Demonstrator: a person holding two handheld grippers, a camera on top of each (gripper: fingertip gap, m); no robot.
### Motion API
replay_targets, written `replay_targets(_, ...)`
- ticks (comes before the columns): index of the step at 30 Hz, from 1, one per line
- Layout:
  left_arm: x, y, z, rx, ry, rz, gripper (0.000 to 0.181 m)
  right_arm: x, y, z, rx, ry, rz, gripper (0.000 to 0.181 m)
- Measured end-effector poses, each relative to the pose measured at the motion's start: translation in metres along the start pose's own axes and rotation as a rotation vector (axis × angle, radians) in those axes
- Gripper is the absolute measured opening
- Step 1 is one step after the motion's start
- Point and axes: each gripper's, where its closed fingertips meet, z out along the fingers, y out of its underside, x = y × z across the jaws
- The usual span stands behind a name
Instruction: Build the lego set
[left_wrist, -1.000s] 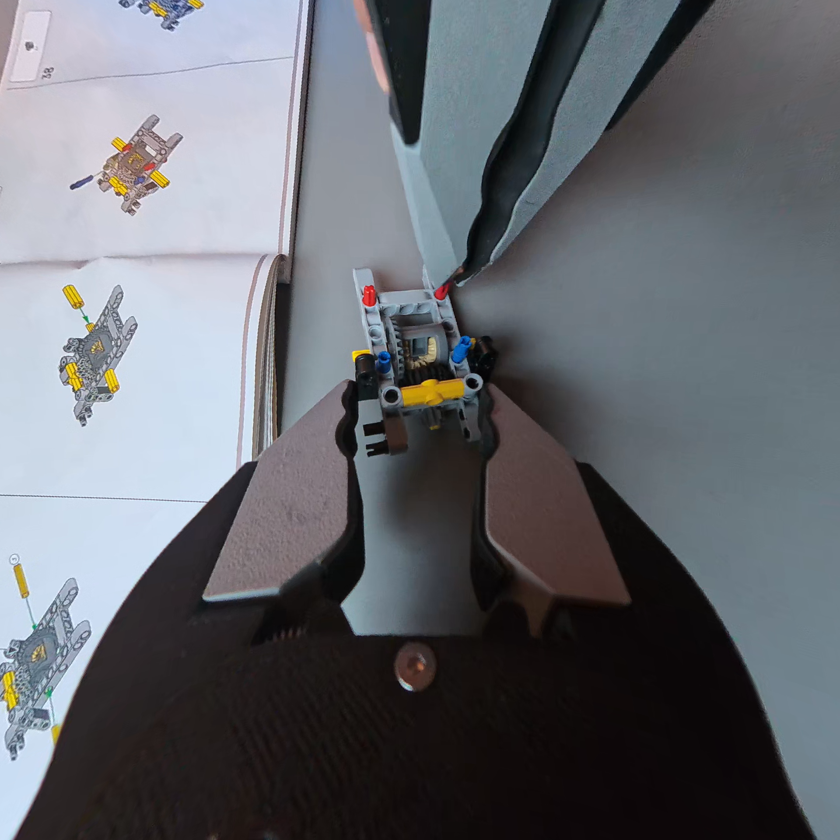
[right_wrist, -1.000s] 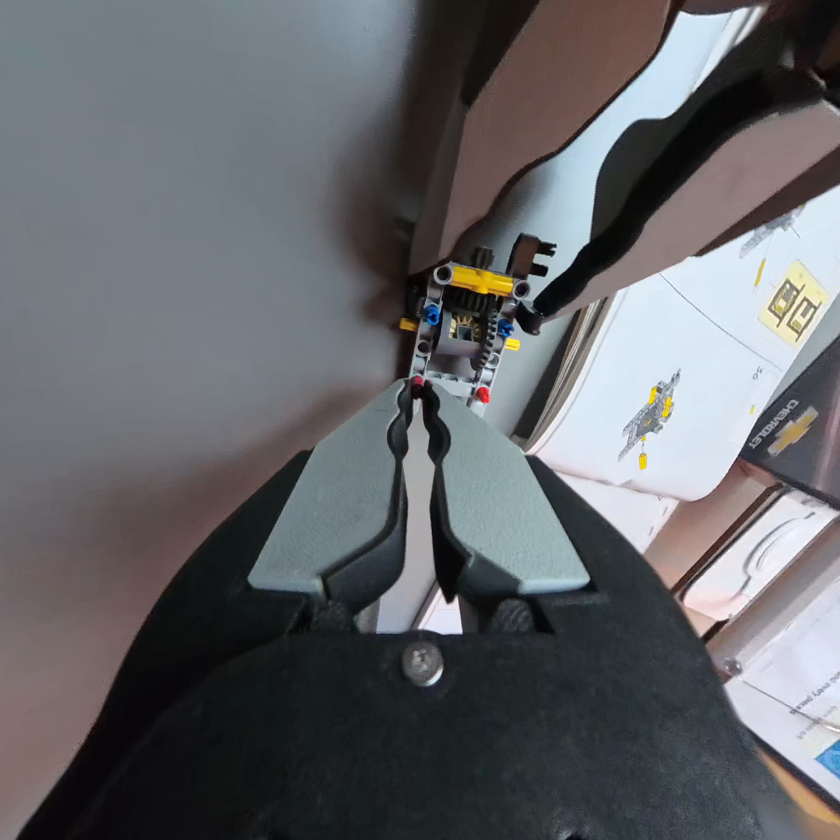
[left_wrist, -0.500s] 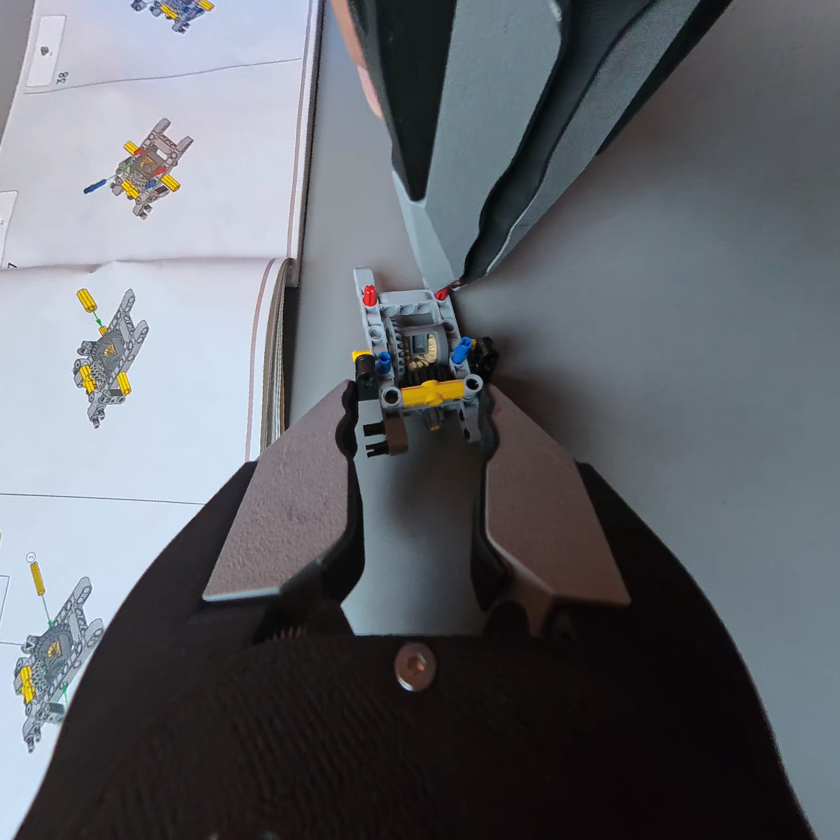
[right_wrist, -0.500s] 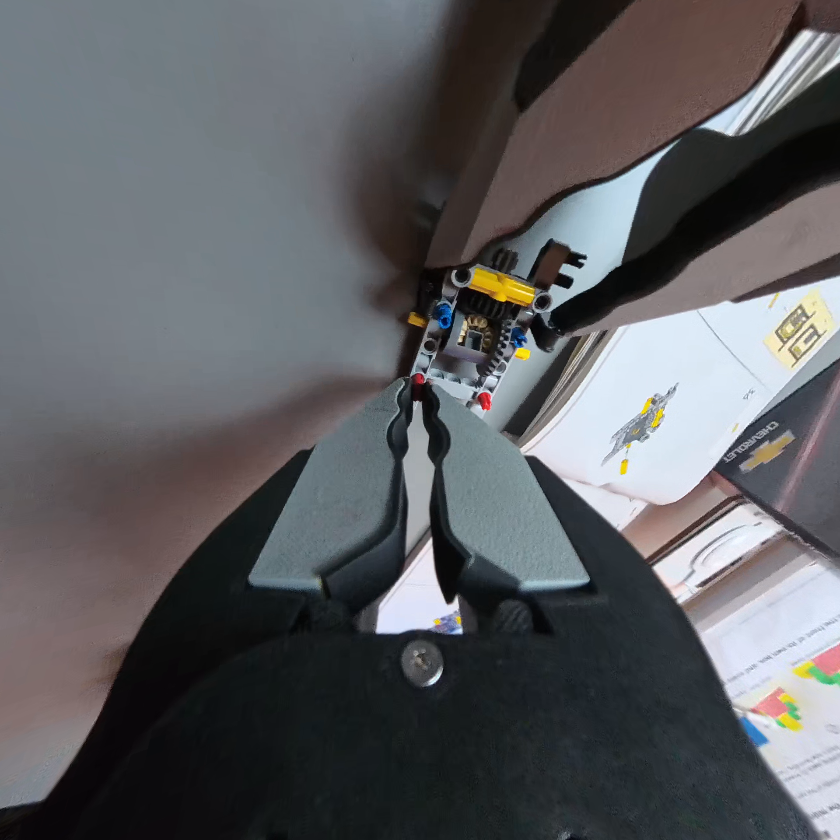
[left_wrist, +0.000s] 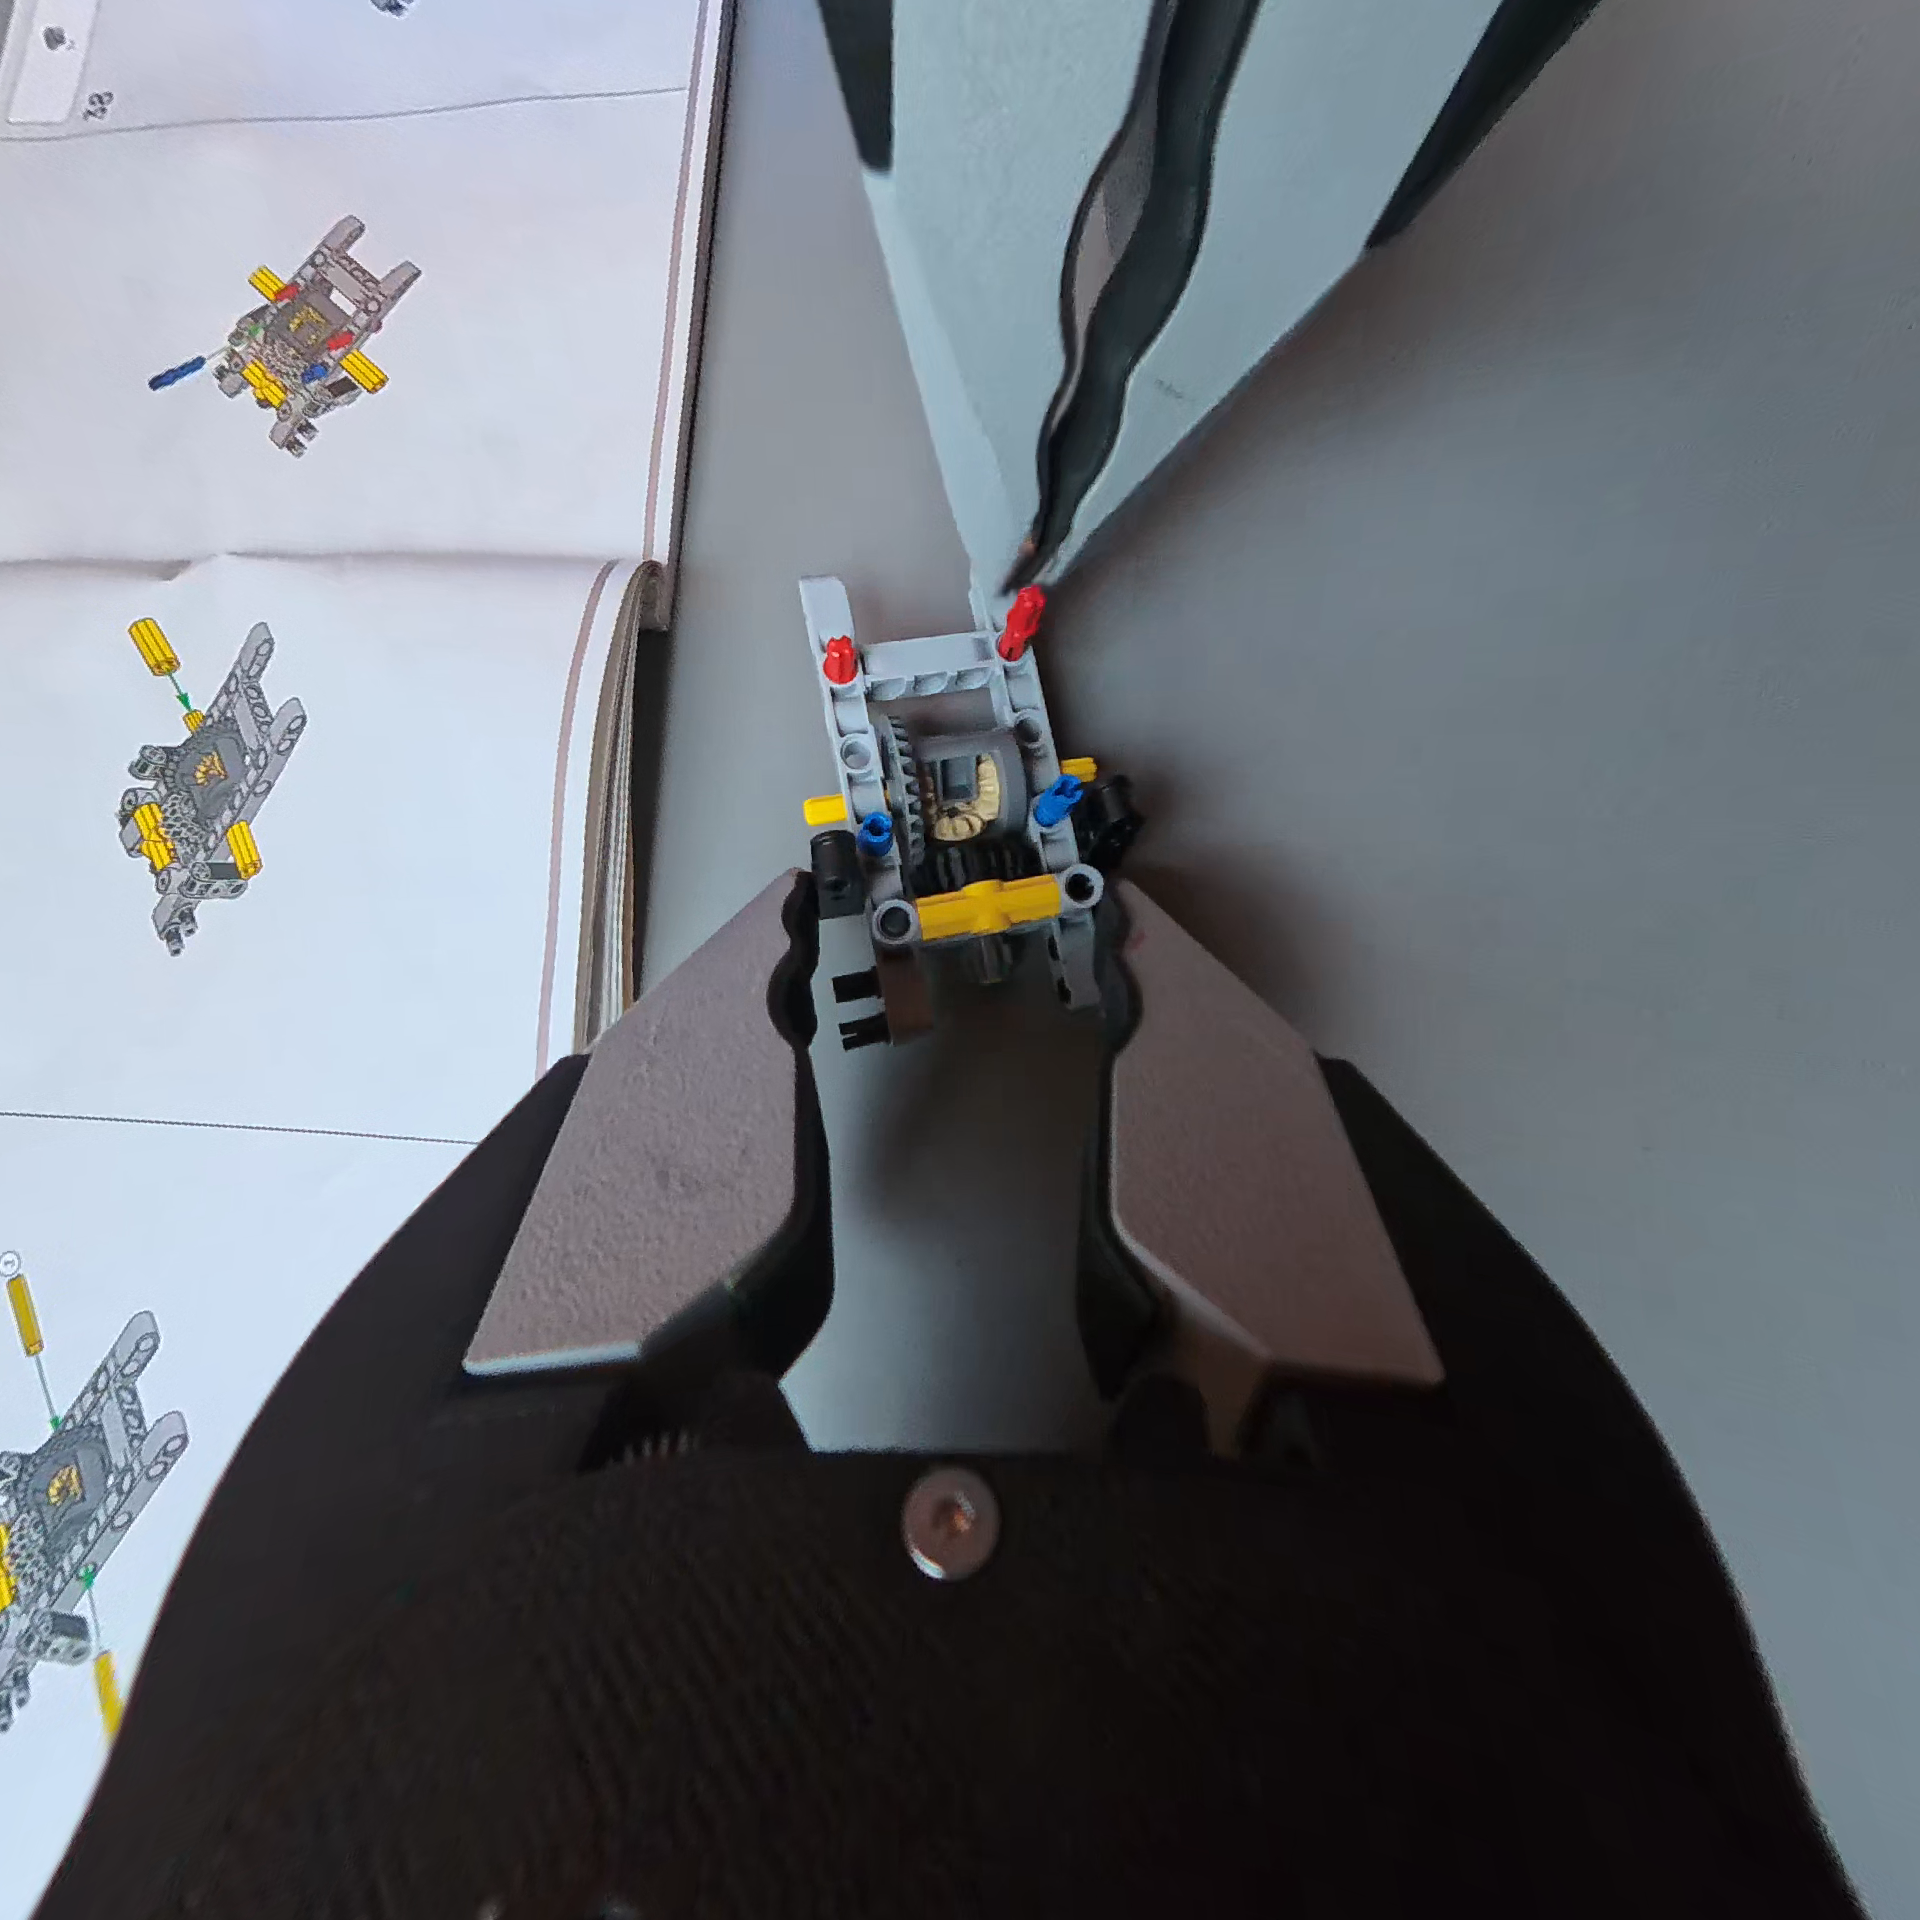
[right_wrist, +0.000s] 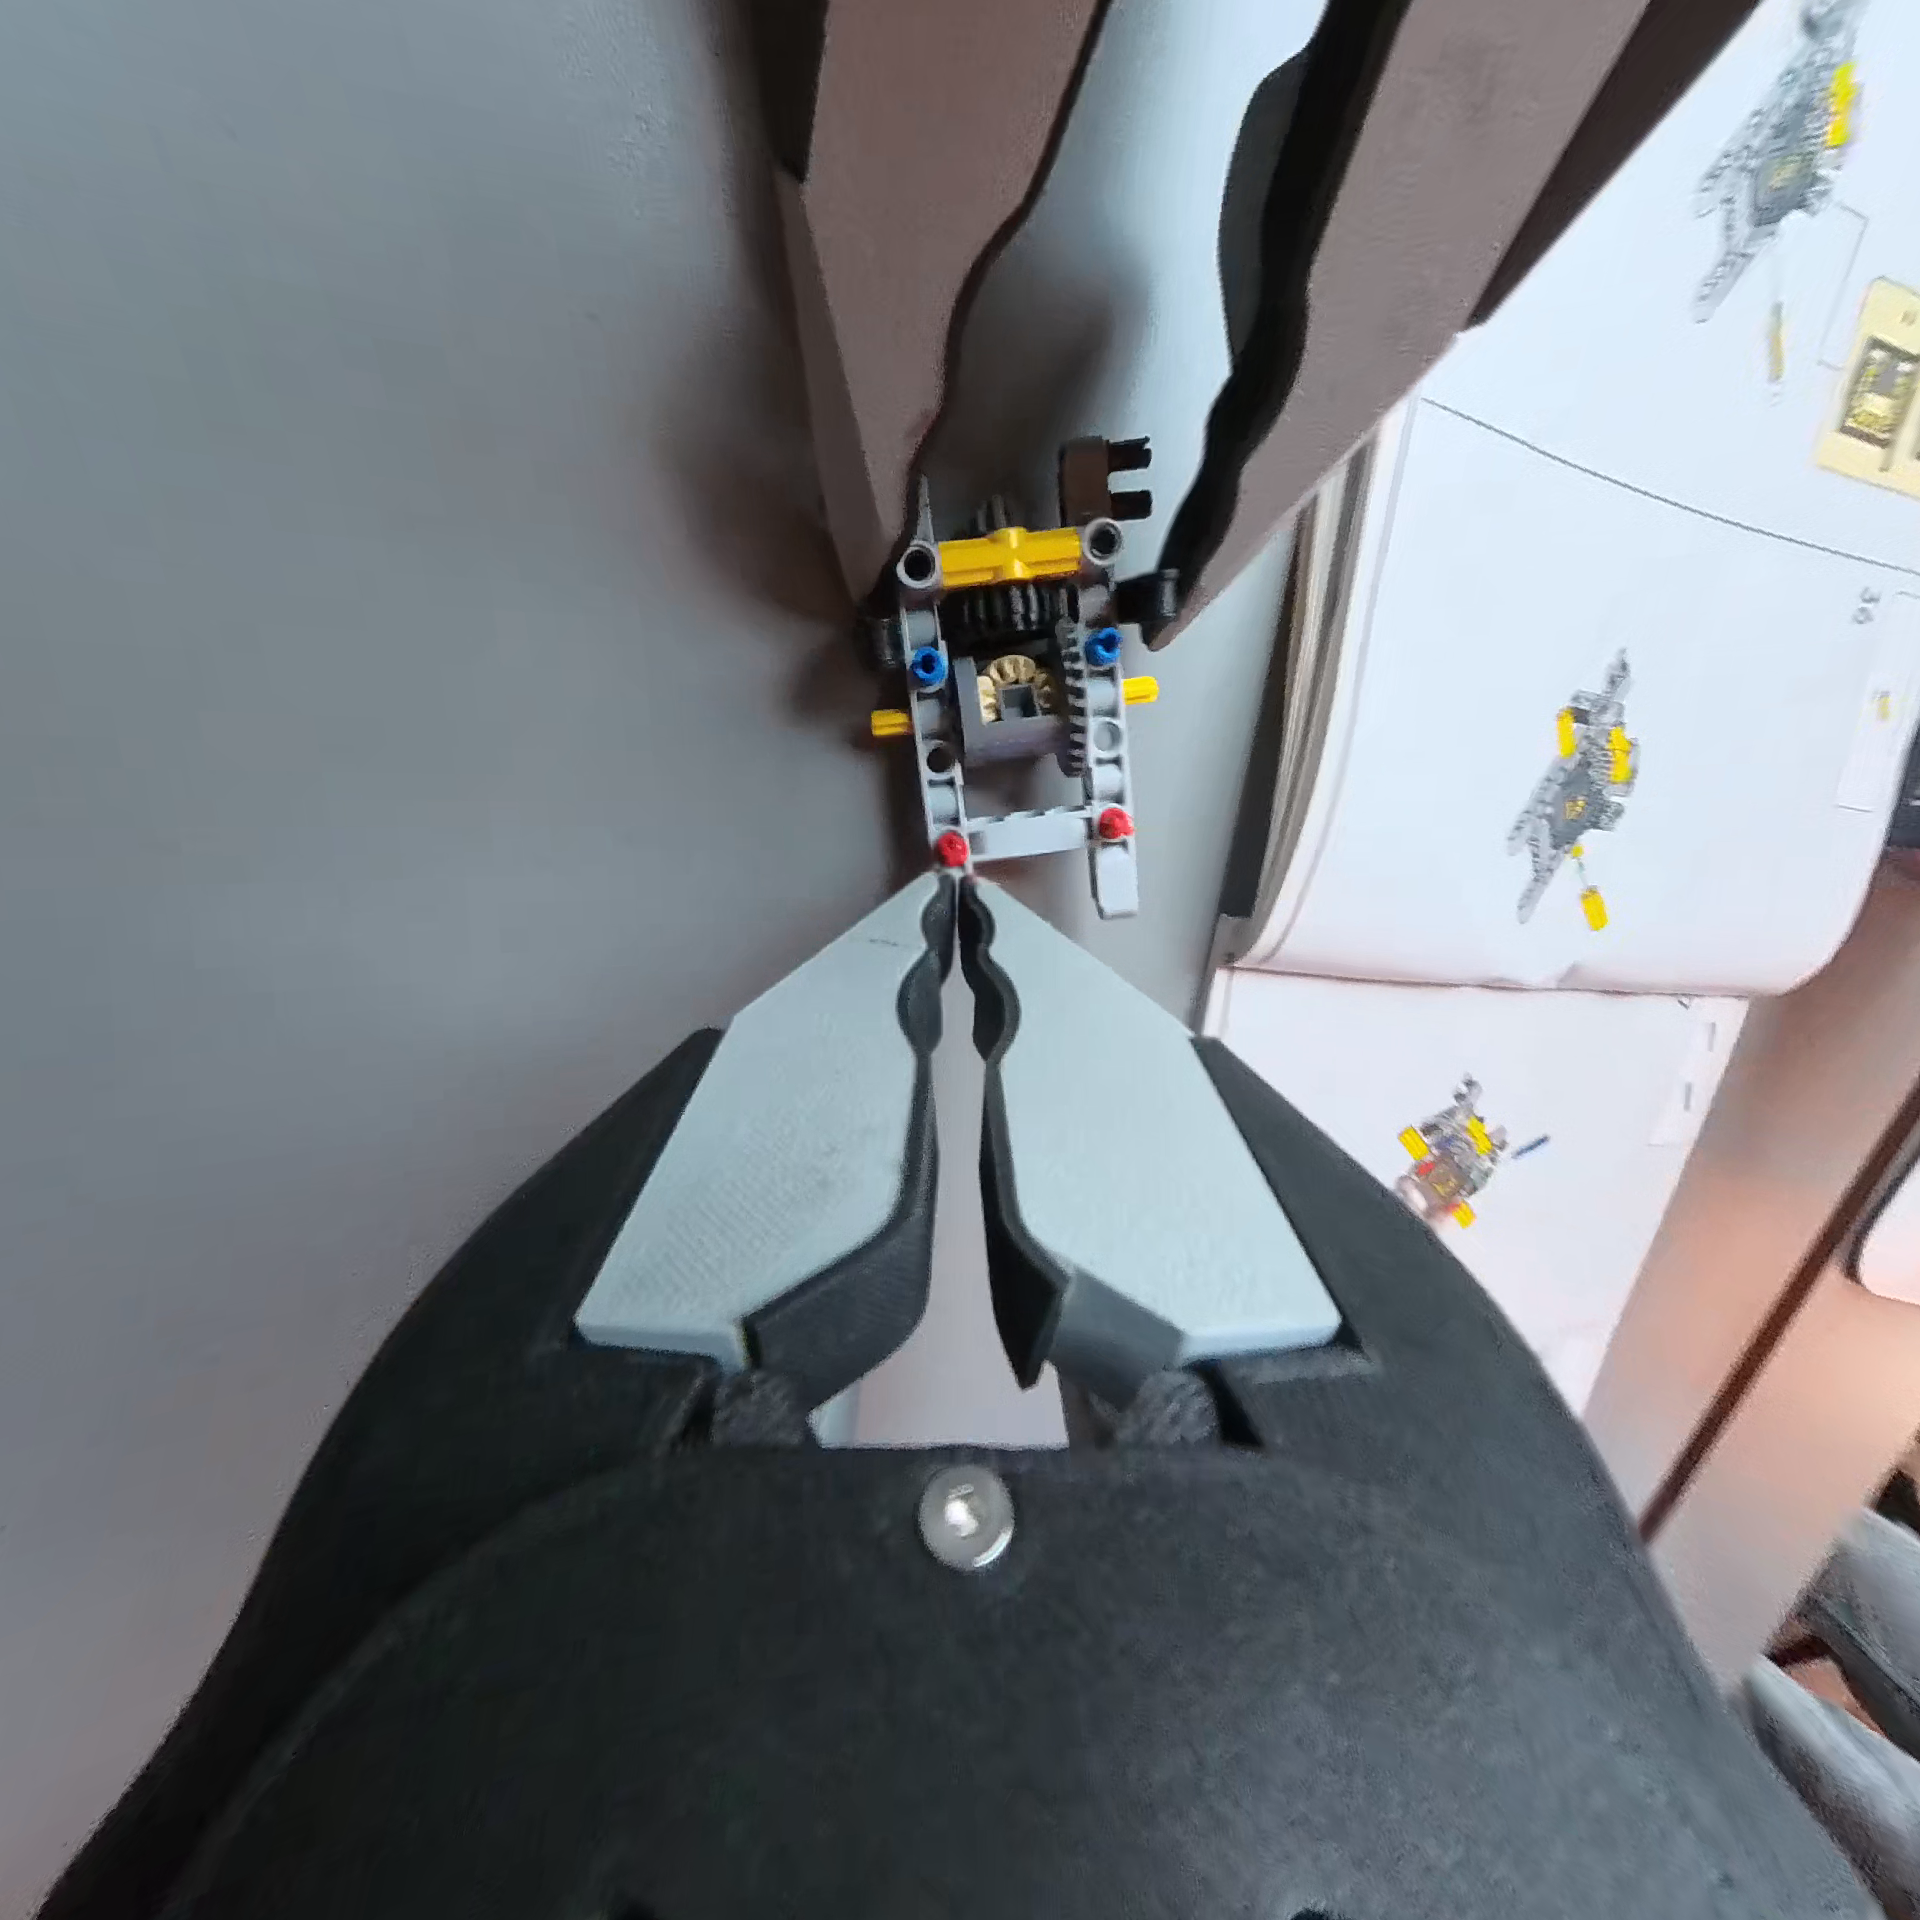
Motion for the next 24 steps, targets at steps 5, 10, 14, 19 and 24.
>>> replay_targets(5, -0.008, 0.001, -0.003, 0.007, -0.046, 0.036, 0.052, 0.009, -0.001, -0.009, 0.182, -0.043, 0.315, 0.046)
replay_targets(10, -0.013, -0.008, -0.011, 0.099, -0.137, 0.184, 0.052, 0.012, -0.022, -0.009, 0.591, -0.266, 0.838, 0.056)
replay_targets(14, -0.024, -0.016, -0.022, 0.143, -0.289, 0.305, 0.052, 0.025, -0.027, -0.022, 0.829, -0.297, 1.015, 0.037)
replay_targets(19, -0.028, -0.029, -0.028, 0.16, -0.432, 0.42, 0.052, 0.029, -0.021, -0.031, 0.86, -0.213, 0.994, 0.032)
replay_targets(24, -0.026, -0.034, -0.025, 0.152, -0.473, 0.47, 0.052, 0.028, -0.016, -0.029, 0.841, -0.175, 0.952, 0.034)
